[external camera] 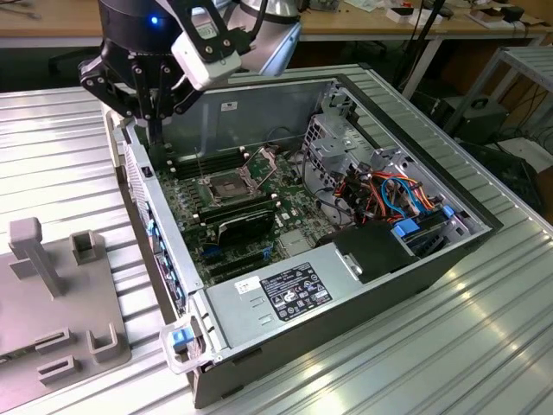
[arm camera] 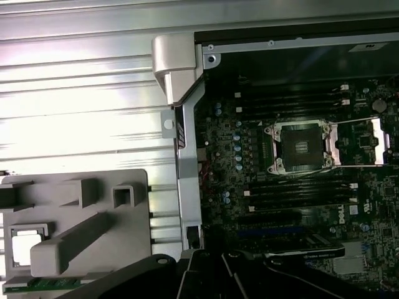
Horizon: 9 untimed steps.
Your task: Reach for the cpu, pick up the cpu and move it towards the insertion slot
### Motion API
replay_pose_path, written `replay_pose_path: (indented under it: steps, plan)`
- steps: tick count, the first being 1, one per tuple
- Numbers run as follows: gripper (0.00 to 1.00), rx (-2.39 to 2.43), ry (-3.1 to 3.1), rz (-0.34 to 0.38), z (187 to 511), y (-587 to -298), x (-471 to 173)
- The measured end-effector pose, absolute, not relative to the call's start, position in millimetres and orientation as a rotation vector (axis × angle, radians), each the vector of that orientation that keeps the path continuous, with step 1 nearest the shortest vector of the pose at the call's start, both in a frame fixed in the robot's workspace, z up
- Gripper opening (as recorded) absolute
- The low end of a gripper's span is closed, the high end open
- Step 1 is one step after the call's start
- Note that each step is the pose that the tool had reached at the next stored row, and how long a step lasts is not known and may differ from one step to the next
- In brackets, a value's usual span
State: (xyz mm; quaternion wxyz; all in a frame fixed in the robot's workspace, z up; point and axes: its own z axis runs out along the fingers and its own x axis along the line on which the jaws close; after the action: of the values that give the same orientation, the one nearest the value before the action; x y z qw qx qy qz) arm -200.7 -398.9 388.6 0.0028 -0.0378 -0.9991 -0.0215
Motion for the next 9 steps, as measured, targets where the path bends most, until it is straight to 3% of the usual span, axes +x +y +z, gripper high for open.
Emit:
replay_pose_path:
  steps: [9]
  plan:
    - [0.11,-0.118,-3.13,-0.067,388.1,-398.9,-211.4]
